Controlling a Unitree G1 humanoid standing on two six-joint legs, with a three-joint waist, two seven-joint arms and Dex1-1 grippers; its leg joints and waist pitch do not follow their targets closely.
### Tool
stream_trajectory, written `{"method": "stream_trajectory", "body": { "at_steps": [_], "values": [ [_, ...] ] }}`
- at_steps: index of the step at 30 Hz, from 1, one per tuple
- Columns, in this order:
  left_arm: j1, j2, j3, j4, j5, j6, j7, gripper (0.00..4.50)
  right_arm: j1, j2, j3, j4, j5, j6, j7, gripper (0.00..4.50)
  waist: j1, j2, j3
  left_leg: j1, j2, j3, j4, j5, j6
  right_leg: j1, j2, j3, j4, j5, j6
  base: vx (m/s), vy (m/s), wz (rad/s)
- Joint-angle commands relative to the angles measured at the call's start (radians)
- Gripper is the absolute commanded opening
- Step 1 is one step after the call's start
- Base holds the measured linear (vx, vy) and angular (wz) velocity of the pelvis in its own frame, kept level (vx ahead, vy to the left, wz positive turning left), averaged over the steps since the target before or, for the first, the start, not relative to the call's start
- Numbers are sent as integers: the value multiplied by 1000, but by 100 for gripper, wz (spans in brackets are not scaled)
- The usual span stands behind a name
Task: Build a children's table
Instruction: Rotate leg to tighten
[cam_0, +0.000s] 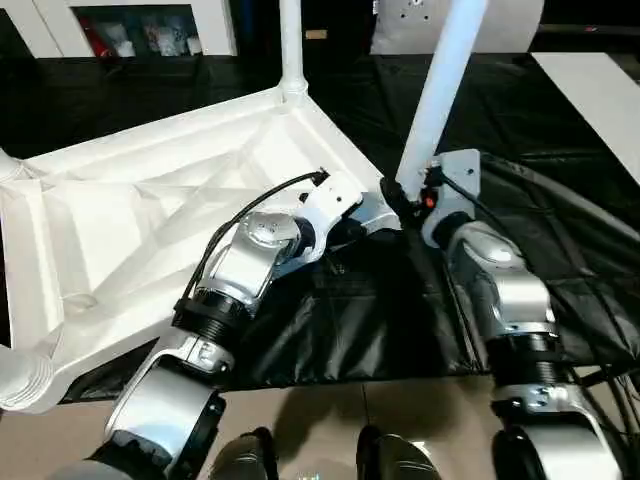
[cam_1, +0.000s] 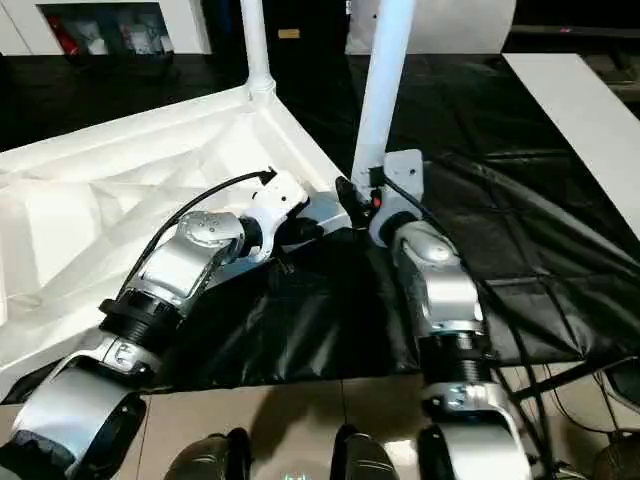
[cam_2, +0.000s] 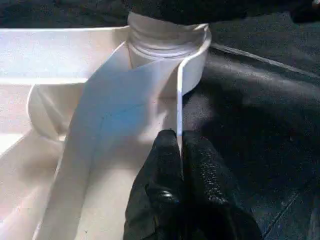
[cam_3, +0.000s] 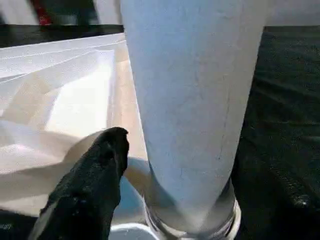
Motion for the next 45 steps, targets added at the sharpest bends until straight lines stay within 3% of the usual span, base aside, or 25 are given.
{"method": "stream_trajectory", "body": {
  "at_steps": [1, 5, 7, 9, 10, 12, 16, 22, 26, 45],
  "values": [
    [21, 14, -27, -16, -4, -46, -57, 0, 17, -28, 8, 5, 33, -8, 82, 363, 5, -12, -79, 19, 69, -36, -62, -184, 117, 59, -76, 54, -70, -276, -207, 0, 0, 0],
    [31, 87, -50, 8, 5, -114, -144, 0, 20, -154, -13, 18, 61, -56, 251, 398, 9, -15, -84, 16, 68, -34, -56, -131, 141, 66, -73, 53, -61, -223, -221, 0, 0, 0],
    [30, 94, -53, 12, 5, -121, -151, 0, 19, -166, -13, 21, 64, -60, 268, 423, 7, -13, -86, 15, 70, -33, -52, -98, 160, 67, -70, 52, -50, -149, -256, 0, 0, 0],
    [33, 132, -74, 22, 1, -173, -228, 0, 31, -238, 8, 24, 85, -86, 413, 435, 10, -15, -90, 15, 69, -33, -48, -93, 178, 72, -72, 50, -47, -129, -266, 0, 0, 0],
    [35, 149, -82, 25, -3, -190, -263, 0, 39, -270, 21, 21, 96, -102, 484, 435, 10, -15, -86, 14, 70, -32, -48, -88, 188, 69, -70, 50, -47, -122, -272, 0, 0, 0],
    [40, 177, -99, 24, -17, -245, -342, 0, 55, -316, 41, 7, 121, -114, 603, 435, 12, -17, -86, 14, 72, -31, -48, -102, 193, 71, -70, 49, -48, -142, -275, 0, 0, 0],
    [44, 212, -120, 26, -32, -318, -448, 0, 62, -366, 57, 9, 165, -116, 750, 435, 17, -13, -81, 18, 80, -33, -52, -157, 165, 65, -72, 47, -56, -236, -269, 0, 0, 0],
    [50, 266, -145, 27, -67, -403, -611, 0, 58, -425, 95, 27, 213, -90, 950, 390, 38, -12, -84, 24, 84, -31, -52, -158, 146, 61, -74, 51, -50, -228, -276, 0, 0, 0],
    [49, 285, -156, 18, -94, -432, -716, 0, 62, -440, 139, 32, 218, -105, 1059, 364, 42, -16, -86, 20, 84, -31, -51, -142, 147, 63, -77, 51, -46, -207, -286, 0, 0, 0],
    [49, 290, -174, 11, -125, -464, -794, 0, 76, -435, 208, 15, 234, -92, 1166, 208, 51, -15, -94, 21, 84, -31, -46, -111, 151, 65, -77, 51, -39, -178, -295, 0, 0, 0]
  ]
}}
